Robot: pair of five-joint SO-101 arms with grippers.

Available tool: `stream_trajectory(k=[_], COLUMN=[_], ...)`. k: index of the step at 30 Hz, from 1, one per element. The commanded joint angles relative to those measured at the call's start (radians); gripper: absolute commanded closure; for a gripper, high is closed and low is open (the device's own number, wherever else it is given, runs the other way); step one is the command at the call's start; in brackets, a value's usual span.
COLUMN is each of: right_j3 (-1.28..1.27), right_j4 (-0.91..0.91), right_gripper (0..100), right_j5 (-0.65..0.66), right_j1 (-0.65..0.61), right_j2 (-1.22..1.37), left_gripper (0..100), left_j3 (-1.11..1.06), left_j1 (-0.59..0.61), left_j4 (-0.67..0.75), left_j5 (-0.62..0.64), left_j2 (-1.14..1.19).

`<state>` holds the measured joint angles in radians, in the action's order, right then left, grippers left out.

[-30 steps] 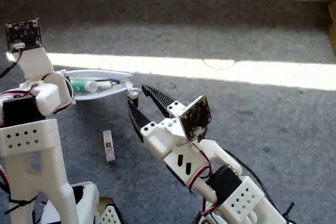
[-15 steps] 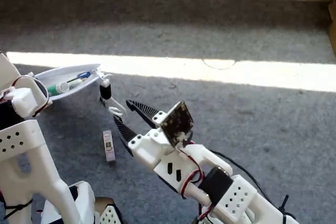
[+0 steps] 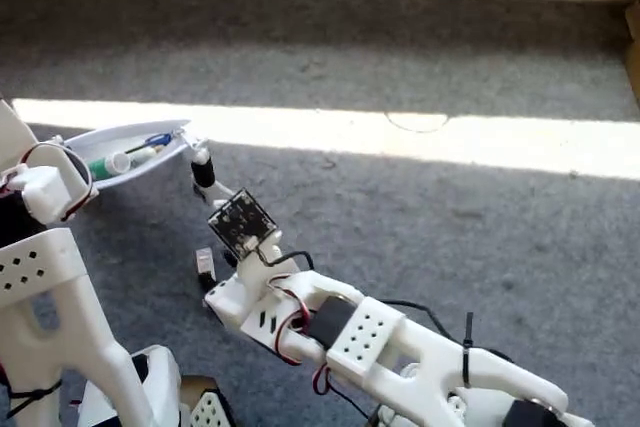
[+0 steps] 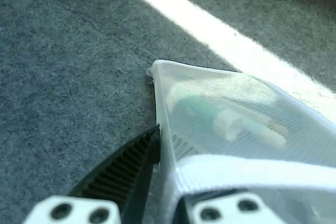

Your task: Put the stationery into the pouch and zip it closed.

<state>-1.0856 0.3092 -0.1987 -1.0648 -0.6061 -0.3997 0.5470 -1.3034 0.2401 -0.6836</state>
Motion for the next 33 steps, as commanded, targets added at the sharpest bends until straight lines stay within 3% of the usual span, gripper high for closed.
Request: stream_trajectory(k=[1, 13, 26, 30, 33], right_j3=[0.113, 0.302, 0.386, 0.38, 0.38], right_j4=[0.001, 0.001, 0.004, 0.004, 0.004], right_gripper=[85.0, 85.0, 85.3, 85.4, 92.8], right_j5=[-0.057, -0.155, -0.147, -0.055, 0.018], right_j1=[-0.012, -0.012, -0.013, -0.013, -0.013], right_j2=[0.079, 0.429, 0.641, 0.648, 0.644], left_gripper=[99, 99, 99, 99, 99], left_j3=[0.07, 0.059, 0.059, 0.059, 0.059], left_j1=[0.016, 0.013, 0.013, 0.013, 0.013], left_j4=[0.028, 0.038, 0.038, 0.038, 0.038], left_j5=[0.015, 0.015, 0.015, 0.015, 0.015], left_j2=[-0.031, -0.03, -0.03, -0.03, -0.03])
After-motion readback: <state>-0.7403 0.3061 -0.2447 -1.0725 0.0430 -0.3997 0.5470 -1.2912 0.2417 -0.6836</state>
